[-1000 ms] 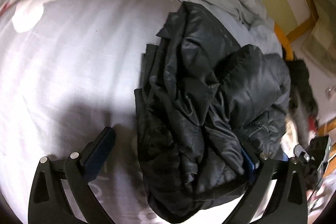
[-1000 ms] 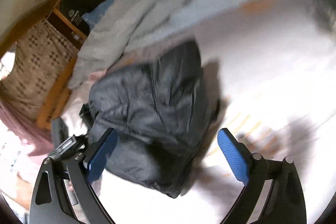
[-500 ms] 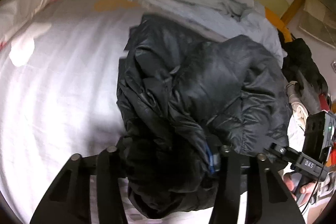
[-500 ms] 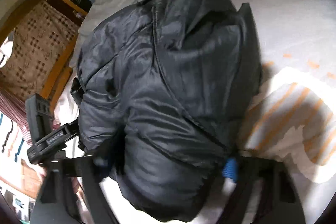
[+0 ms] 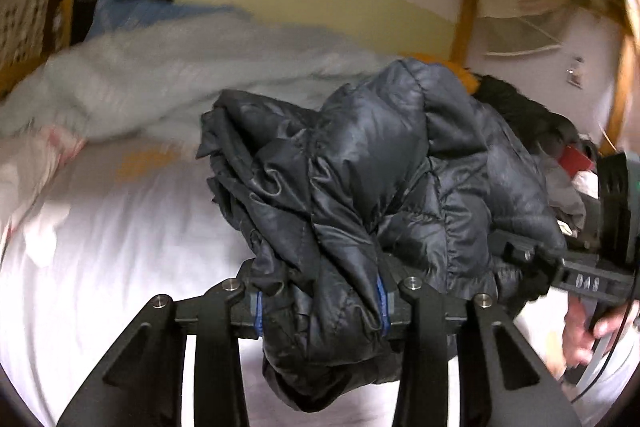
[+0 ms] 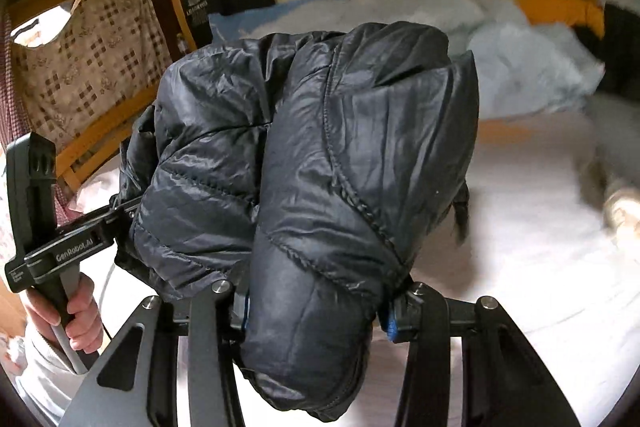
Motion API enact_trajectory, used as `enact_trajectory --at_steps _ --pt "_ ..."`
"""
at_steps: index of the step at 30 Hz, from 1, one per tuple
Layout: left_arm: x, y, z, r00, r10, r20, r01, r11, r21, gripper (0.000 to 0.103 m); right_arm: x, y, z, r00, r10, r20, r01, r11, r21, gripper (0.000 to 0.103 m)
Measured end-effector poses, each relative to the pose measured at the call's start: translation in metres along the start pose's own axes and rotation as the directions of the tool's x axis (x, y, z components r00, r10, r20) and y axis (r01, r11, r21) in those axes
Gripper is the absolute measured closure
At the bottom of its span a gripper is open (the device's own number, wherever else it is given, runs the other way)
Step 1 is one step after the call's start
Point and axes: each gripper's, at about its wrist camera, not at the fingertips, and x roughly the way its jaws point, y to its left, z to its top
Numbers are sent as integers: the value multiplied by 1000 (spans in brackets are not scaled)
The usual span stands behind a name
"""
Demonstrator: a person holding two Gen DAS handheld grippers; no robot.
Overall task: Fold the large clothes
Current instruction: 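Lift the folded jacket with both grippers and carry it onto the clothes stack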
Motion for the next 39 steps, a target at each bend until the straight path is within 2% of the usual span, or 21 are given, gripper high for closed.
enact_trajectory --at_steps 3,5,9,11,14,17,21,24,27,29,33,36,37,38,39 --pt "-4 -30 8 998 -4 59 2 1000 25 65 -32 -16 10 998 -27 63 28 999 -18 55" --pt "-4 -47 21 995 -34 92 33 999 15 65 -56 -32 16 993 -52 108 54 998 -19 54" --pt "3 -91 54 986 -84 143 77 996 55 65 -103 -69 31 975 -91 202 94 996 -7 54" --pt "5 -117 70 976 -118 182 107 992 72 64 -132 -95 43 959 -115 260 118 993 4 54" --pt "27 -156 92 951 -177 255 169 984 54 61 -171 -134 63 932 -159 325 163 986 14 53" --pt "60 -201 109 942 -239 236 230 971 65 61 -205 -175 75 894 -241 377 245 969 40 51" --pt "107 -262 122 933 -302 197 291 953 83 62 -227 -229 74 854 -375 360 385 922 48 50" --pt "141 -310 122 925 -343 165 329 938 105 62 -239 -270 69 830 -435 349 413 900 138 50" --pt "166 -342 118 915 -379 138 364 923 122 63 -249 -313 62 800 -501 331 459 865 202 50" --pt "183 -363 115 920 -374 119 359 924 131 62 -251 -345 55 784 -532 321 475 846 241 50" --pt "217 -394 112 937 -336 94 321 935 151 61 -240 -381 42 749 -585 313 508 809 296 50" --pt "228 -400 114 950 -308 48 296 940 167 49 -225 -383 35 719 -627 301 558 778 288 50" --pt "230 -398 113 957 -290 28 281 946 163 41 -221 -383 34 718 -633 290 567 773 284 50" --pt "236 -400 111 962 -272 16 266 951 156 33 -218 -383 33 729 -625 278 558 779 288 49" --pt "238 -400 109 964 -265 8 261 954 149 31 -216 -383 32 745 -609 271 536 789 299 47"
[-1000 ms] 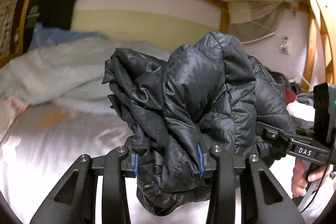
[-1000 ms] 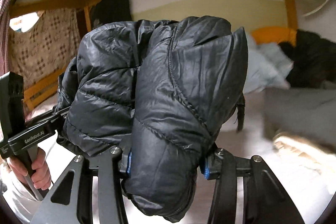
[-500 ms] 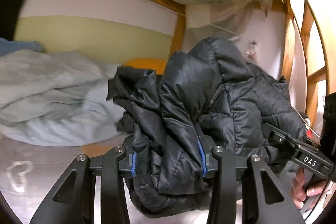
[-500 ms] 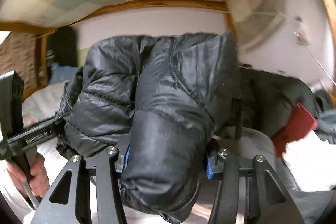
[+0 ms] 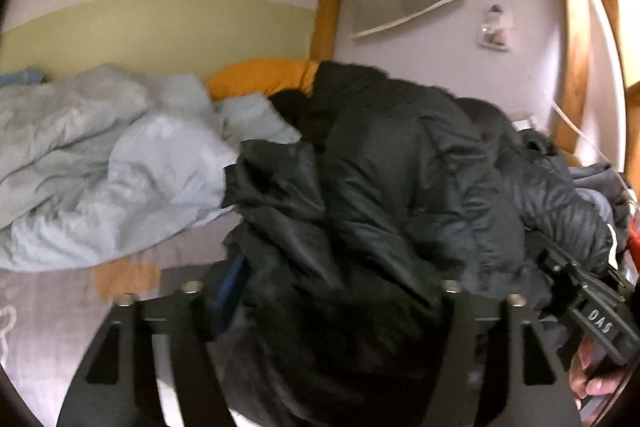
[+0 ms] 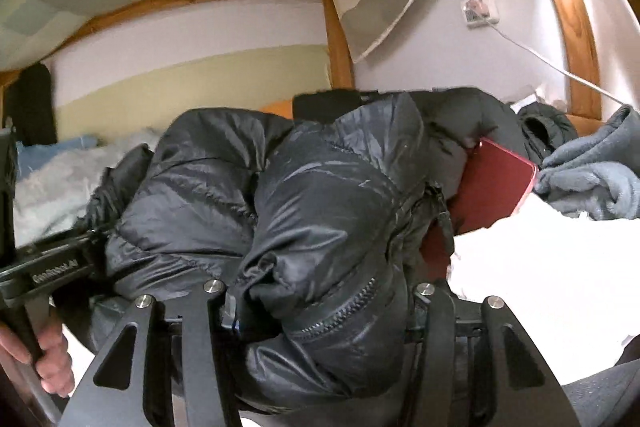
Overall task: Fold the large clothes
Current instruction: 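Lift the folded jacket with both grippers and carry it onto the clothes stack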
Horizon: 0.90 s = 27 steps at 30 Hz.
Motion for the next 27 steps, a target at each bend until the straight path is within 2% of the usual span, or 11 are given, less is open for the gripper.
enact_trajectory --at_steps 3,5,7,11,15,19,22,23,24,25,27 --pt "-19 17 -7 1000 -5 -1 5 999 -39 21 0 -7 -3 998 58 -26 -57 998 14 37" --pt "-31 28 -12 999 18 -30 -20 997 -72 4 2 -10 -5 996 84 -43 -84 996 12 30" --pt "-37 37 -20 995 -8 -103 -4 993 -115 2 8 -15 -8 992 104 -73 -103 994 21 17" --pt "-33 50 -41 960 -96 -263 30 970 -243 0 14 -23 -11 974 187 -126 -175 979 104 13" --pt "-13 64 -69 903 -244 -353 76 901 -428 0 19 -26 -12 963 209 -168 -187 973 138 10" --pt "6 74 -97 833 -417 -363 139 794 -593 0 22 -20 -15 965 176 -194 -157 981 112 10" --pt "14 74 -109 819 -464 -339 163 753 -637 0 27 -17 -17 967 154 -202 -136 986 99 9" --pt "12 74 -111 825 -465 -321 165 741 -651 4 28 -16 -18 967 148 -205 -129 987 100 9" --pt "8 73 -110 834 -468 -293 179 731 -659 17 29 -15 -18 968 143 -204 -125 987 102 9" --pt "1 70 -105 837 -485 -255 217 721 -658 48 28 -14 -17 969 150 -194 -133 986 101 13" --pt "-25 57 -82 882 -417 -221 235 794 -560 64 17 -9 -15 978 162 -128 -150 984 99 37"
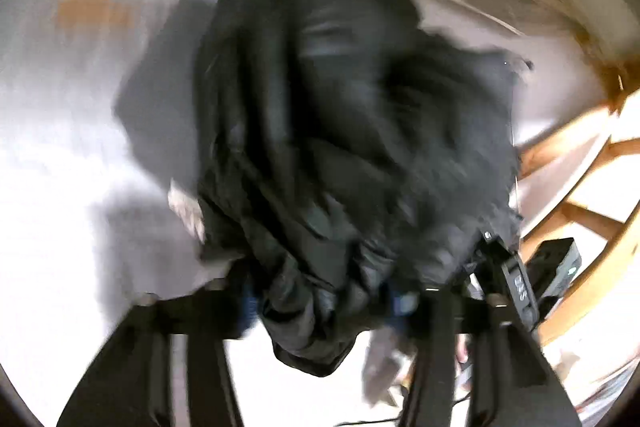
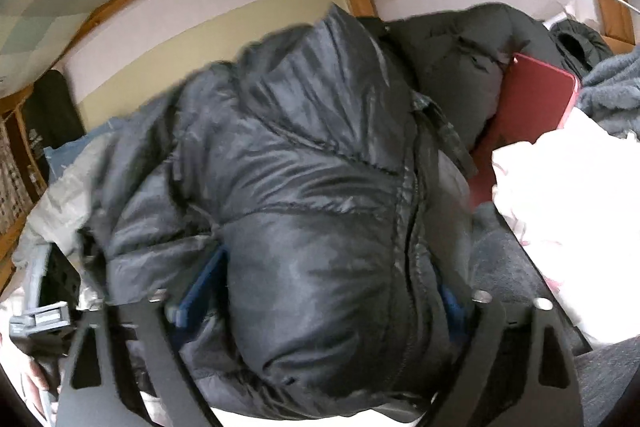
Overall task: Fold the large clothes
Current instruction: 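Lift the folded jacket with both grippers and carry it onto the clothes stack, then lower the jacket onto the grey clothes and open both grippers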
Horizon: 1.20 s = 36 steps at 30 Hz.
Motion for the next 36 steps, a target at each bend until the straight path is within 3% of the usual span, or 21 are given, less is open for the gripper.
enact_trajectory --at_steps 1,3,7,10,13,15,18,20,21,23,24,25,26,30,33,34,36 --pt "-10 -14 1 999 14 38 -16 998 63 69 -7 5 2 999 -8 43 8 1000 -2 47" --pt "-26 -37 5 995 35 89 -48 988 146 72 -16 16 6 996 -13 88 15 1000 -19 55" --pt "-51 -66 27 978 58 199 -99 974 204 75 -36 30 14 983 36 181 -30 999 -38 63" --pt "-57 -97 54 941 68 331 -181 928 325 76 -52 48 19 948 32 316 -2 995 -95 65" --pt "-58 -130 72 894 17 448 -248 851 463 75 -59 59 20 895 -20 445 78 991 -111 65" --pt "-42 -136 86 898 33 439 -276 819 503 75 -49 54 25 906 -61 418 94 994 -59 65" --pt "-3 -111 98 922 119 369 -291 841 457 74 -11 34 27 962 -100 253 99 995 16 65" --pt "30 -82 96 938 204 280 -313 847 431 72 16 21 21 984 -130 118 126 991 44 65" --pt "44 -69 91 937 244 249 -331 848 415 69 26 15 15 987 -146 63 143 989 48 62" --pt "52 -47 80 932 271 242 -349 854 385 49 29 10 8 989 -140 48 138 990 39 55" --pt "50 -45 76 926 279 256 -364 844 394 44 28 8 7 988 -151 44 150 988 31 46" --pt "47 -47 77 916 290 275 -385 828 408 34 27 7 6 982 -182 50 181 983 27 32" --pt "43 -53 78 908 296 297 -402 813 421 25 21 6 6 974 -217 69 216 976 22 25" --pt "20 -63 76 865 274 420 -461 764 451 15 12 2 3 976 -188 108 186 982 32 22" --pt "-9 -78 70 803 234 548 -519 726 451 1 5 11 6 976 -201 85 203 979 -15 22" --pt "-19 -80 64 772 228 593 -545 718 433 0 -2 14 8 972 -211 102 213 977 -11 22" --pt "-34 -83 59 740 206 641 -563 710 422 0 -18 20 10 965 -214 148 213 977 21 18"
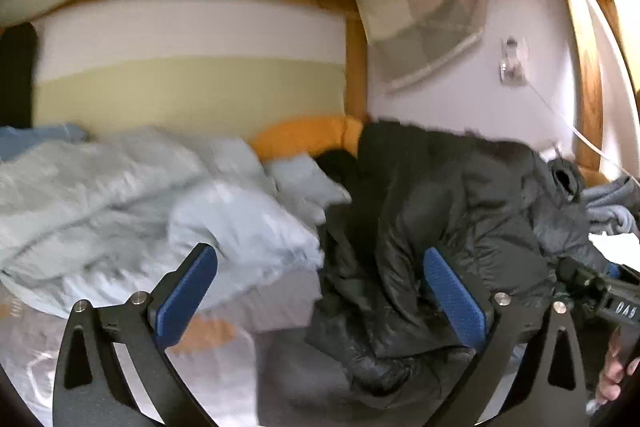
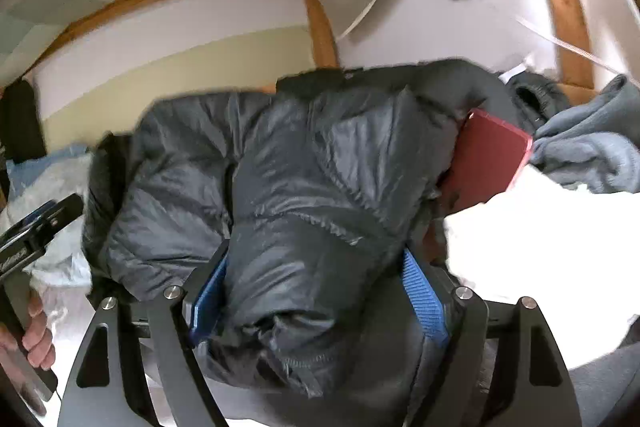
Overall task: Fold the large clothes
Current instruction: 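Lower the jacket onto the grey clothes and open both grippers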
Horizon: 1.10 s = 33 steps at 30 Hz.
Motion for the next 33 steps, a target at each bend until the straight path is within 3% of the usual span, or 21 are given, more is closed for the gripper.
enact_trajectory --at_steps 2,4,9,11,16,21,29,33 --pt "-15 2 5 1000 13 28 -13 1000 14 0 -17 2 4 998 -11 56 10 1000 9 13" --pt "-34 5 7 998 34 58 -36 999 36 0 -34 8 10 994 -38 102 40 999 -15 0" --pt "-89 19 3 991 7 137 -10 1000 21 0 -79 30 17 982 -31 187 44 997 -67 0" --pt "-105 22 5 988 11 156 -13 1000 13 0 -93 41 15 981 -1 195 16 997 -72 0" --pt "-140 28 -2 981 43 189 -47 999 15 0 -119 77 -1 982 -16 187 46 987 -156 0" --pt "-161 41 -24 982 98 162 -100 995 4 0 -132 101 -36 985 78 151 -57 988 -143 0" --pt "-154 72 -88 978 189 86 -191 982 15 0 -126 133 -90 979 120 163 -91 980 -175 0" --pt "-138 85 -121 978 204 51 -204 979 -9 0 -102 142 -125 988 109 106 -88 979 -184 0"
